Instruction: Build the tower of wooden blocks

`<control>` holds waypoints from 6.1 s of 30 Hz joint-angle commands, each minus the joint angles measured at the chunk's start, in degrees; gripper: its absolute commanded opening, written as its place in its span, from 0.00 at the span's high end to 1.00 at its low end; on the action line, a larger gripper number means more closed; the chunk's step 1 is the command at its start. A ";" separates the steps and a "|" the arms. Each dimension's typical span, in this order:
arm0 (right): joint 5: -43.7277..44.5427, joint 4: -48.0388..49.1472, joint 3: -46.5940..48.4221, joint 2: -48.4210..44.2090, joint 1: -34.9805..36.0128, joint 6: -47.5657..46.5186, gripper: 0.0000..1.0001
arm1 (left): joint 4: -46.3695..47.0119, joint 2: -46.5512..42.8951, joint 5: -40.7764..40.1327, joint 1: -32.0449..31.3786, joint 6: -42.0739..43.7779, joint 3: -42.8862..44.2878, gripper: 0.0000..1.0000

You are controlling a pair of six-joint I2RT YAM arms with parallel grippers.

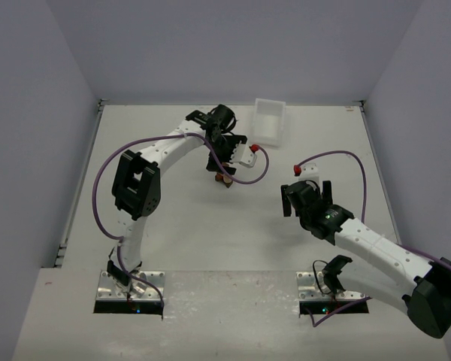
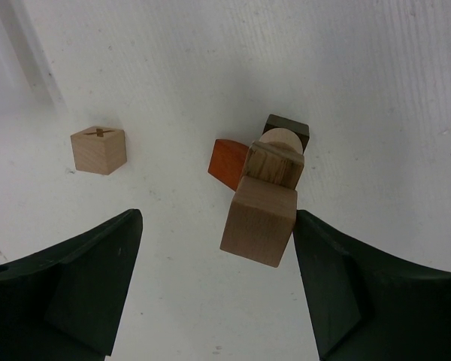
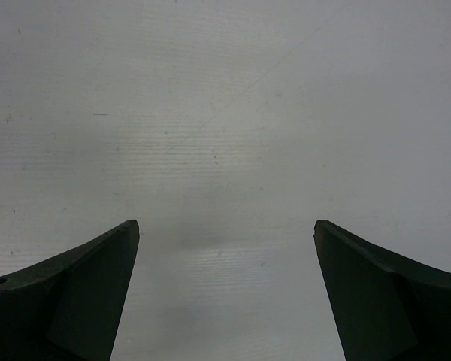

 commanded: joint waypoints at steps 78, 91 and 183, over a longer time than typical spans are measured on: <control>-5.78 -2.52 84.51 84.00 -4.86 22.77 0.25 | 50.36 -51.11 -43.23 20.57 -118.14 -64.55 0.00; -8.07 -0.11 79.15 81.63 -5.82 22.82 0.67 | 49.83 -51.07 -42.91 20.57 -117.96 -64.63 0.00; -51.77 -6.75 67.75 58.55 -0.71 -38.74 0.88 | 43.43 -61.93 -30.95 20.65 -108.38 -63.91 0.00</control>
